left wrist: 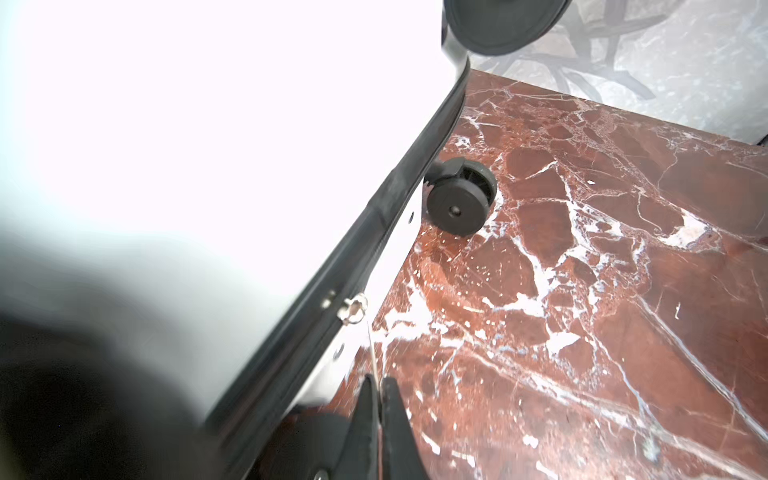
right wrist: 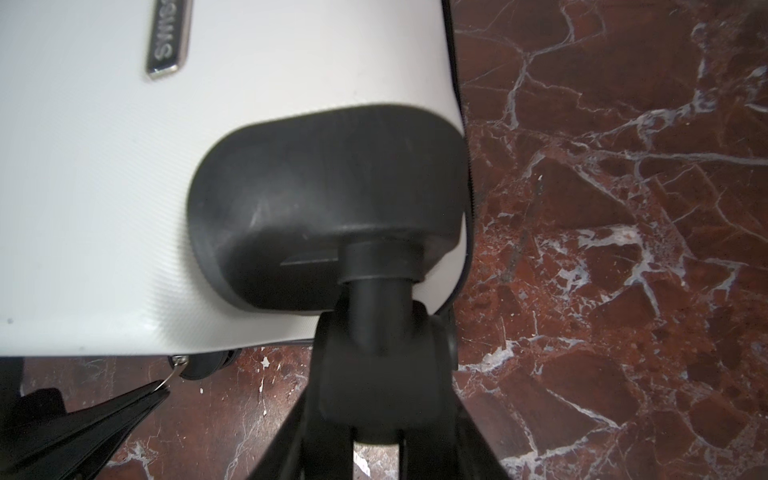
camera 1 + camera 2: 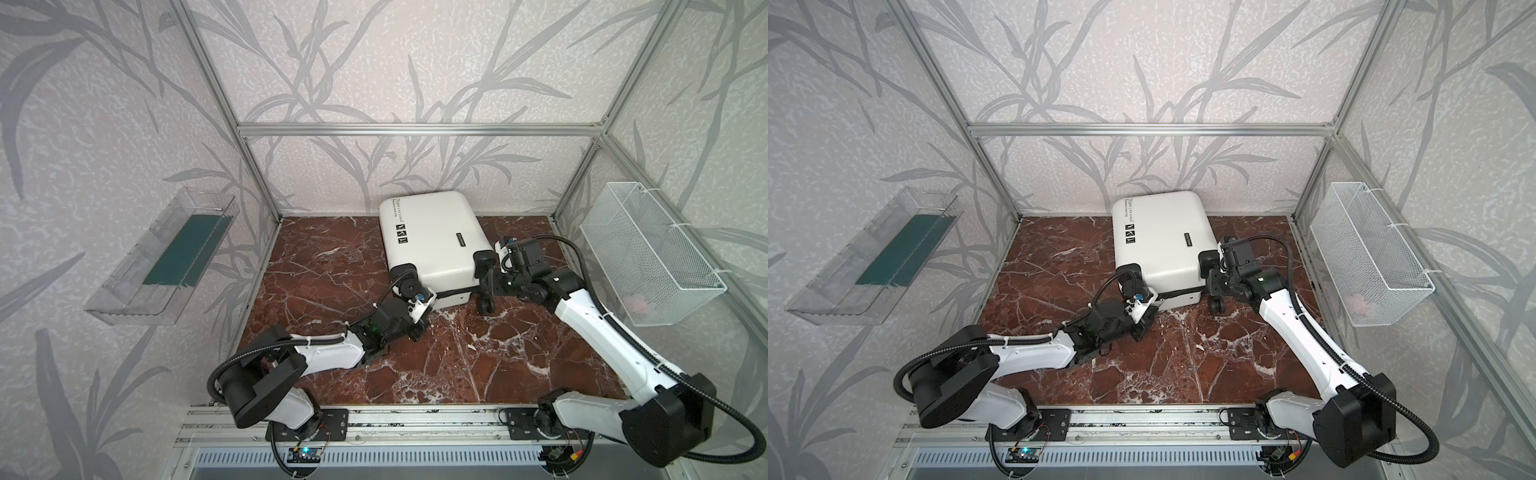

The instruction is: Pack the luggage

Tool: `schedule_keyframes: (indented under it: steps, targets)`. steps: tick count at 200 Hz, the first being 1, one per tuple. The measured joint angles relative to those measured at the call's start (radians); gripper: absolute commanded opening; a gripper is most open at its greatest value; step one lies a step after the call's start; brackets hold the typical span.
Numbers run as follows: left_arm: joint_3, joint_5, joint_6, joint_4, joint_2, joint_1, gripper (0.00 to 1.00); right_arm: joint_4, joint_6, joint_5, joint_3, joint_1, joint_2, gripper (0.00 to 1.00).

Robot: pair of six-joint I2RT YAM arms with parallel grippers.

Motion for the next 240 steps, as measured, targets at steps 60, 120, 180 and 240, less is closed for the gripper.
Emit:
schedule_keyframes:
  steps: [60,120,180,240]
  targets:
    - [0.216,0.046,0.034,0.004,0.172,-0.051,0.0,-0.007,0.004,0.004,0.0,-0.001,-0.004,0.0]
    - [0.307,0.057,0.055,0.005,0.234,-0.071,0.0,-0.016,-0.015,0.016,0.029,-0.001,0.037,0.0]
    - [0.422,0.068,0.061,0.009,0.318,-0.086,0.0,-0.013,-0.003,0.012,0.025,-0.003,0.035,0.0]
    - [0.486,0.127,0.027,0.027,0.38,-0.094,0.0,0.004,0.0,0.004,0.015,-0.014,0.03,0.0]
